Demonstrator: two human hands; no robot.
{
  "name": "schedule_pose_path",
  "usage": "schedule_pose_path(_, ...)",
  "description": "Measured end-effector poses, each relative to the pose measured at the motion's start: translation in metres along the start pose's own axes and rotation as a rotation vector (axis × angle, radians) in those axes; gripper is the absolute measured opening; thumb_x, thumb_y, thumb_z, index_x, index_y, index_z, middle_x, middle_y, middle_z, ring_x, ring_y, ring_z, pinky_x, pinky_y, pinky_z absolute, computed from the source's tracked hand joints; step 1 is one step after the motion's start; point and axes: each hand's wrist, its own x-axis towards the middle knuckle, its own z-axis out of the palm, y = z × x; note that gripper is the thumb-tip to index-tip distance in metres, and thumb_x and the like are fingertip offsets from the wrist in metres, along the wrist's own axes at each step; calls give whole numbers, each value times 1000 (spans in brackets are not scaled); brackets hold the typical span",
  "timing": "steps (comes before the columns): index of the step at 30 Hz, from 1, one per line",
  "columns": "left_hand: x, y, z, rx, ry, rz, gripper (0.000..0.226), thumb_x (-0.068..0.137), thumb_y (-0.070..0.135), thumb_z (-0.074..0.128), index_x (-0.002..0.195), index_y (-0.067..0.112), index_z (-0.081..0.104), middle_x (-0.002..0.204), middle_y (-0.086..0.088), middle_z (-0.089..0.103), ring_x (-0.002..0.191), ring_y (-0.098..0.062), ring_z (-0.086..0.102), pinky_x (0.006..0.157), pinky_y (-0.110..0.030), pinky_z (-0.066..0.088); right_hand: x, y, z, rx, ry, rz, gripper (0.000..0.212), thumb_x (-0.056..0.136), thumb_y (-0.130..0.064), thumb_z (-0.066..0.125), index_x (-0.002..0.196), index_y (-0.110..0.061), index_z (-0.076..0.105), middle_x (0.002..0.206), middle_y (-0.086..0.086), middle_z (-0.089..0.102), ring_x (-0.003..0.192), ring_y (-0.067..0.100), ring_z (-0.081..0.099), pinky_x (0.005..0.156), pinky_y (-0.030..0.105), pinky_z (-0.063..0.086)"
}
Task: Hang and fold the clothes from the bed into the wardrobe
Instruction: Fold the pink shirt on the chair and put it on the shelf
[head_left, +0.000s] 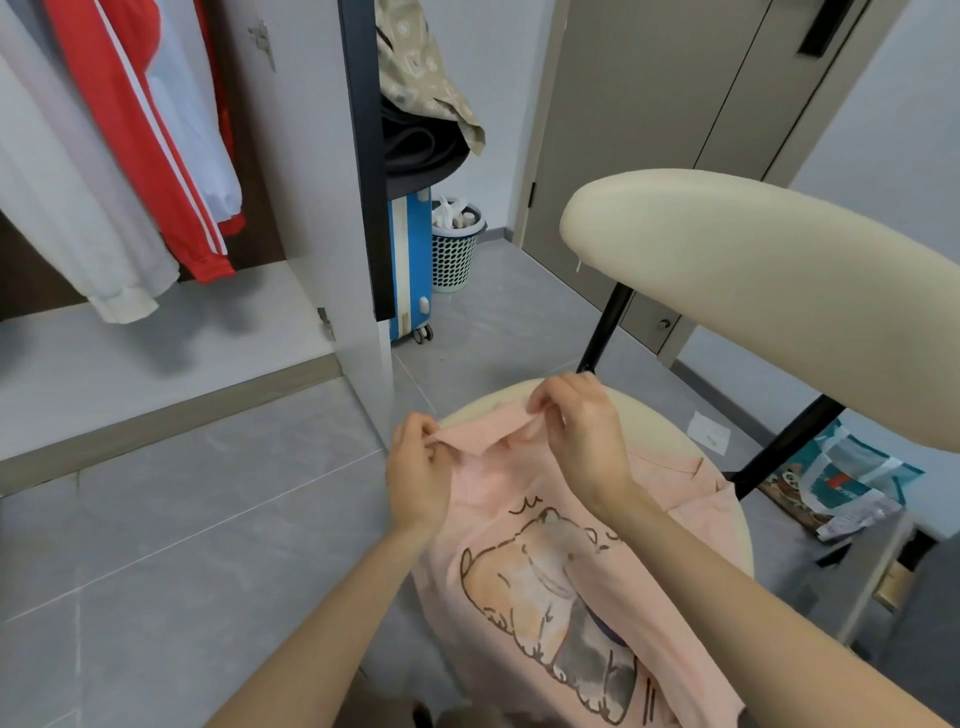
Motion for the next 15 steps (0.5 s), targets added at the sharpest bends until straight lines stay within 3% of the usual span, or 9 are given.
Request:
schedule_pose_path(1, 1, -1, -3, -29, 17, -34, 26, 80, -14, 49, 85, 12, 49, 97, -7, 50, 72, -4, 45, 64, -16, 31, 1, -2, 1, 51, -15, 2, 30, 66, 17, 46, 77, -6, 61, 79, 3, 62, 79, 22, 51, 71, 31, 42)
schedule_pose_path(3, -1, -10, -9, -23, -31, -110, 27, 80, -16, 48, 85, 10, 51, 103, -11, 46, 75, -1, 45, 69, -17, 31, -7, 0, 7, 132, -202, 63, 30, 69, 14, 44, 79, -10, 58, 78, 1, 64, 76, 20, 56, 72, 34, 47)
schedule_pose_path(5, -8, -25, -14, 32, -114, -184, 30, 80, -18, 43, 82, 11, 54, 106, -14, 48, 83, -13, 49, 76, -16, 32, -24, 10, 16, 79, -534, 137, 25, 75, 6, 44, 83, -15, 54, 81, 3, 67, 75, 23, 61, 72, 40, 51)
schedule_pose_path(7, -15, -40, -17, 30, -132, -268, 34, 79, -20, 38, 81, 7, 59, 110, -19, 55, 95, -21, 52, 88, -23, 38, -43, 25, 26, -28, -684, 221, 22, 78, 2, 43, 88, -16, 50, 89, 6, 67, 82, 28, 63, 74, 42, 51)
schedule_pose_path(9, -22, -48, -17, -41, -88, -369, 34, 80, -17, 38, 86, 5, 64, 116, -21, 55, 99, -26, 54, 95, -33, 42, -55, 37, 34, -21, -551, 410, 21, 83, 0, 41, 93, -16, 50, 99, 7, 66, 88, 27, 61, 78, 37, 50)
schedule_pose_path(11, -26, -46, -16, -121, -52, -457, 24, 86, -7, 45, 97, 8, 61, 123, -16, 47, 86, -18, 54, 89, -34, 46, -58, 44, 40, 73, -412, 659, 16, 91, -8, 43, 104, -13, 51, 111, 7, 61, 98, 25, 57, 84, 32, 46)
schedule_pose_path(13, -28, -45, -13, -138, -63, -497, 21, 87, 3, 57, 106, 12, 56, 124, -10, 41, 77, -3, 49, 81, -28, 43, -54, 49, 46, 171, -429, 856, 29, 93, -21, 50, 121, -12, 50, 121, 4, 54, 113, 25, 51, 98, 35, 43)
schedule_pose_path(15, -27, -46, -8, -185, -65, -531, 27, 85, 4, 63, 110, 10, 56, 127, -12, 44, 75, 1, 47, 72, -20, 41, -46, 51, 53, 275, -485, 960, 39, 93, -31, 54, 128, -15, 50, 122, 1, 52, 117, 23, 50, 101, 36, 42)
